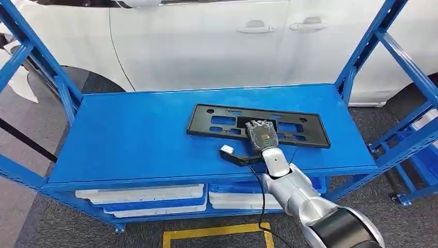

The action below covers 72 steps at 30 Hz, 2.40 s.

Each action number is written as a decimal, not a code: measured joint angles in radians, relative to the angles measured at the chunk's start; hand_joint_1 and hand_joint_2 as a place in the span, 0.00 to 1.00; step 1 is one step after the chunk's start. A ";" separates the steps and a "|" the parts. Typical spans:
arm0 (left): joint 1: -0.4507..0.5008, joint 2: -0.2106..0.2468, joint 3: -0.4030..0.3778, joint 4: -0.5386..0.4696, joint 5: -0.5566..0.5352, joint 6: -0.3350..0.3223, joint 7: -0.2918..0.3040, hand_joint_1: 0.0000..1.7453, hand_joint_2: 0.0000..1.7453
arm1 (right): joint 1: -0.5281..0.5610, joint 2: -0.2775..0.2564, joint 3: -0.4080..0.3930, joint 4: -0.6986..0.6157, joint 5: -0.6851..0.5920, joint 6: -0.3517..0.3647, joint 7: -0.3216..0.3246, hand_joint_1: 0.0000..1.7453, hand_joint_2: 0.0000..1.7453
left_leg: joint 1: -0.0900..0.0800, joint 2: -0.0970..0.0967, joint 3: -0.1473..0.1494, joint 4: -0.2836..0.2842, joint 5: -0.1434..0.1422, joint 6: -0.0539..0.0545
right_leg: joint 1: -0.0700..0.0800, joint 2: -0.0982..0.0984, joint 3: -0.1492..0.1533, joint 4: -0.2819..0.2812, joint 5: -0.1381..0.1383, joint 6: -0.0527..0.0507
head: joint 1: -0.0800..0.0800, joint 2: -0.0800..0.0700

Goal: Take the parts from the cabinet and place them on the table.

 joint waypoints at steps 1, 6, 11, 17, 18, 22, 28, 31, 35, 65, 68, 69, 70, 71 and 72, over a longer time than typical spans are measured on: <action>-0.001 0.000 0.000 0.000 0.000 -0.001 -0.006 0.00 1.00 | 0.000 -0.001 -0.006 0.000 0.000 0.000 -0.003 1.00 1.00 | 0.002 0.000 -0.031 0.066 -0.038 -0.003 | 0.000 -0.001 -0.001 0.000 0.000 -0.001 | 0.000 0.000; 0.005 0.002 -0.005 0.000 -0.006 0.003 -0.083 0.00 1.00 | 0.007 -0.002 -0.040 0.000 -0.008 -0.025 -0.040 1.00 1.00 | 0.012 0.000 -0.109 0.219 -0.057 -0.017 | 0.000 0.001 -0.001 0.006 -0.004 0.000 | 0.000 0.000; 0.005 0.006 -0.007 0.000 -0.003 0.022 -0.080 0.00 1.00 | 0.013 0.001 -0.102 -0.018 -0.088 -0.065 -0.155 1.00 1.00 | 0.008 -0.002 -0.003 -0.022 0.031 0.002 | 0.004 0.009 -0.013 0.026 -0.013 0.025 | 0.000 0.000; 0.004 0.008 -0.010 0.000 -0.003 0.026 -0.076 0.00 1.00 | 0.020 0.006 -0.143 -0.044 -0.148 -0.090 -0.236 1.00 1.00 | 0.010 0.000 -0.003 -0.032 0.041 0.036 | -0.003 0.007 -0.092 0.194 -0.114 0.051 | 0.000 0.000; 0.004 0.008 -0.010 0.000 -0.003 0.026 -0.074 0.00 1.00 | 0.023 0.006 -0.147 -0.048 -0.159 -0.094 -0.251 1.00 1.00 | 0.008 0.000 -0.004 -0.032 0.040 0.038 | -0.003 0.007 -0.133 0.279 -0.147 0.053 | 0.000 0.000; 0.005 0.008 -0.011 0.000 -0.009 0.016 -0.063 0.00 1.00 | 0.049 0.013 -0.177 -0.118 -0.343 -0.084 -0.454 1.00 1.00 | 0.006 -0.002 0.002 -0.029 0.037 0.037 | -0.002 0.007 -0.121 0.231 -0.069 0.044 | 0.000 0.000; -0.010 0.008 -0.031 0.000 -0.032 -0.021 -0.046 0.00 1.00 | 0.215 0.011 -0.147 -0.782 -1.236 0.205 -0.859 1.00 1.00 | 0.004 -0.001 0.006 -0.031 0.030 0.011 | 0.014 0.003 -0.026 0.027 -0.007 0.018 | 0.000 0.000; -0.013 0.010 -0.038 0.000 -0.027 -0.024 -0.058 0.00 1.00 | 0.249 -0.017 -0.104 -1.117 -1.381 0.305 -0.852 1.00 1.00 | 0.003 -0.001 -0.020 0.031 -0.022 -0.004 | -0.003 -0.007 -0.022 0.011 0.002 0.000 | 0.000 0.000; -0.016 0.009 -0.039 0.000 -0.018 -0.026 -0.077 0.00 1.00 | 0.257 -0.029 -0.049 -1.387 -1.455 0.398 -0.854 1.00 1.00 | 0.010 -0.001 -0.130 0.285 -0.125 -0.021 | -0.002 -0.002 -0.020 0.013 -0.003 -0.004 | 0.000 0.000; 0.004 0.011 -0.035 0.001 -0.001 0.002 -0.123 0.00 1.00 | 0.470 -0.047 0.117 -1.415 -1.753 1.001 -0.743 1.00 1.00 | 0.008 -0.002 -0.122 0.271 -0.145 -0.026 | 0.005 -0.004 -0.030 0.024 0.000 -0.012 | 0.000 0.000; 0.005 0.014 -0.035 0.001 -0.008 0.005 -0.114 0.00 1.00 | 0.487 -0.047 0.116 -1.406 -1.755 1.017 -0.775 1.00 1.00 | 0.008 -0.002 -0.035 0.189 -0.070 -0.024 | 0.006 -0.004 -0.064 0.031 0.022 -0.008 | 0.000 0.000; 0.005 0.015 -0.035 0.001 -0.012 0.008 -0.109 0.00 1.00 | 0.497 -0.047 0.112 -1.410 -1.753 1.027 -0.796 1.00 1.00 | 0.008 -0.002 0.036 0.086 -0.040 -0.019 | 0.006 -0.004 -0.074 0.036 0.029 -0.004 | 0.000 0.000; 0.004 0.018 -0.036 0.001 -0.016 0.008 -0.106 0.00 1.00 | 0.508 -0.047 0.108 -1.417 -1.751 1.029 -0.810 1.00 1.00 | 0.007 -0.002 0.089 0.006 -0.046 -0.013 | 0.006 -0.005 -0.079 0.040 0.033 -0.001 | 0.000 0.000; 0.004 0.019 -0.037 0.001 -0.018 0.009 -0.103 0.00 1.00 | 0.520 -0.047 0.104 -1.428 -1.748 1.036 -0.823 1.00 1.00 | -0.001 -0.003 0.117 -0.046 -0.065 -0.007 | 0.011 -0.005 -0.086 0.042 0.038 0.006 | 0.000 0.000; 0.007 0.021 -0.037 0.001 -0.017 0.008 -0.100 0.00 1.00 | 0.532 -0.047 0.100 -1.437 -1.741 1.049 -0.831 1.00 1.00 | -0.002 -0.004 0.107 -0.035 -0.055 0.002 | 0.010 -0.006 -0.084 0.039 0.048 0.013 | 0.000 0.000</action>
